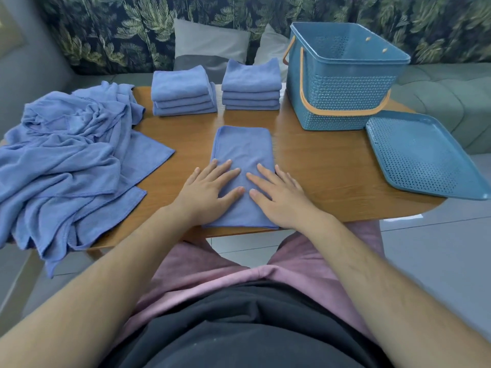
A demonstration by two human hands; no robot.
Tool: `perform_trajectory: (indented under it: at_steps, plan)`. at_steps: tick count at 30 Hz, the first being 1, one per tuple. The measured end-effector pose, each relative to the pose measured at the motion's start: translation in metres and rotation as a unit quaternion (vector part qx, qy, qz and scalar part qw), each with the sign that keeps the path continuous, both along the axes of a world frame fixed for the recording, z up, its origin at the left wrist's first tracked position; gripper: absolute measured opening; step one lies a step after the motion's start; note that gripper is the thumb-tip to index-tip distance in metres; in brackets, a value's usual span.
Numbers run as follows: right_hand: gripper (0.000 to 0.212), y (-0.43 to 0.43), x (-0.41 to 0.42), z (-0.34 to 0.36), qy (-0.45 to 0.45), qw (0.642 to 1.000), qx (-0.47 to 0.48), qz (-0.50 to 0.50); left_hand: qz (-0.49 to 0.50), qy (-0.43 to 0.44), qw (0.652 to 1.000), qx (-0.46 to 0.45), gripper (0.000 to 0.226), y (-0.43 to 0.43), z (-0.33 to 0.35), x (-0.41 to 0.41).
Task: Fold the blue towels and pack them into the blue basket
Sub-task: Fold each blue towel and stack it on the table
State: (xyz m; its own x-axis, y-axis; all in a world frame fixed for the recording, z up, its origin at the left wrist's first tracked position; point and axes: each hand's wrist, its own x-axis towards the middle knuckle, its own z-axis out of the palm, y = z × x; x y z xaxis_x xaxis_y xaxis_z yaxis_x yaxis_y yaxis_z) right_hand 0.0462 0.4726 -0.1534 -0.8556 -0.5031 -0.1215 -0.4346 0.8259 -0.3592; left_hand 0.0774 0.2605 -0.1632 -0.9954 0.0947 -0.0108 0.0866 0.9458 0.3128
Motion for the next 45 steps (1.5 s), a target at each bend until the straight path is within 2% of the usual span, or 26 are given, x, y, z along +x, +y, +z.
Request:
perform_trajectory:
  at_steps: [5, 8, 10, 13, 17, 19, 22, 24, 27, 30, 34, 36, 38, 41, 43, 45]
  plan:
    - [0.048, 0.017, 0.002, -0.004, 0.013, 0.997, -0.071, 0.017, -0.030, -0.007, 0.999, 0.016, 0.063, -0.012, 0.004, 0.006]
    - [0.037, 0.026, 0.003, 0.002, -0.022, 0.985, -0.167, 0.019, -0.063, 0.013, 0.992, 0.105, 0.068, -0.023, 0.006, 0.020]
    - [0.026, 0.031, 0.003, 0.013, -0.036, 0.980, -0.190, 0.036, -0.082, 0.003, 0.980, 0.183, 0.051, -0.026, 0.011, 0.025]
    - [0.040, 0.039, 0.003, 0.031, -0.092, 0.982, -0.149, 0.070, -0.100, 0.000, 0.961, 0.260, 0.023, -0.027, 0.016, 0.026]
    - [0.054, 0.045, 0.007, 0.039, -0.149, 0.980, -0.066, 0.112, -0.114, -0.014, 0.955, 0.275, 0.015, -0.029, 0.014, 0.025]
    - [0.050, 0.044, 0.007, 0.037, -0.131, 0.981, -0.066, 0.128, -0.114, -0.019, 0.956, 0.270, 0.014, -0.030, 0.015, 0.025]
    - [0.031, 0.047, 0.002, 0.030, -0.101, 0.981, -0.106, 0.124, -0.117, -0.018, 0.957, 0.266, 0.013, -0.028, 0.017, 0.027]
    - [0.020, 0.048, -0.001, 0.026, -0.091, 0.981, -0.136, 0.107, -0.118, -0.022, 0.956, 0.267, 0.023, -0.027, 0.020, 0.028]
    - [0.015, 0.046, -0.005, 0.022, -0.075, 0.974, -0.197, 0.083, -0.126, -0.022, 0.954, 0.272, 0.041, -0.028, 0.026, 0.029]
    - [0.013, 0.046, -0.007, 0.023, -0.104, 0.960, -0.257, 0.050, -0.138, 0.008, 0.962, 0.234, 0.052, -0.030, 0.031, 0.031]
    - [0.014, 0.043, -0.009, 0.025, -0.132, 0.939, -0.317, 0.001, -0.079, -0.021, 0.979, 0.188, 0.074, -0.033, 0.035, 0.034]
    - [0.016, 0.042, -0.010, 0.026, -0.144, 0.931, -0.335, -0.015, -0.083, -0.009, 0.975, 0.207, 0.066, -0.034, 0.034, 0.032]
    - [0.018, 0.042, -0.010, 0.028, -0.149, 0.927, -0.342, -0.025, -0.103, 0.028, 0.959, 0.262, 0.042, -0.035, 0.033, 0.030]
    - [0.018, 0.041, -0.009, 0.032, -0.151, 0.921, -0.357, -0.037, -0.080, 0.061, 0.944, 0.315, 0.009, -0.033, 0.032, 0.028]
    - [0.018, 0.042, -0.009, 0.034, -0.134, 0.926, -0.351, -0.047, -0.054, 0.044, 0.927, 0.369, 0.006, -0.030, 0.029, 0.027]
    - [0.017, 0.042, -0.008, 0.037, -0.112, 0.931, -0.342, -0.062, -0.028, 0.037, 0.901, 0.432, 0.013, -0.028, 0.028, 0.026]
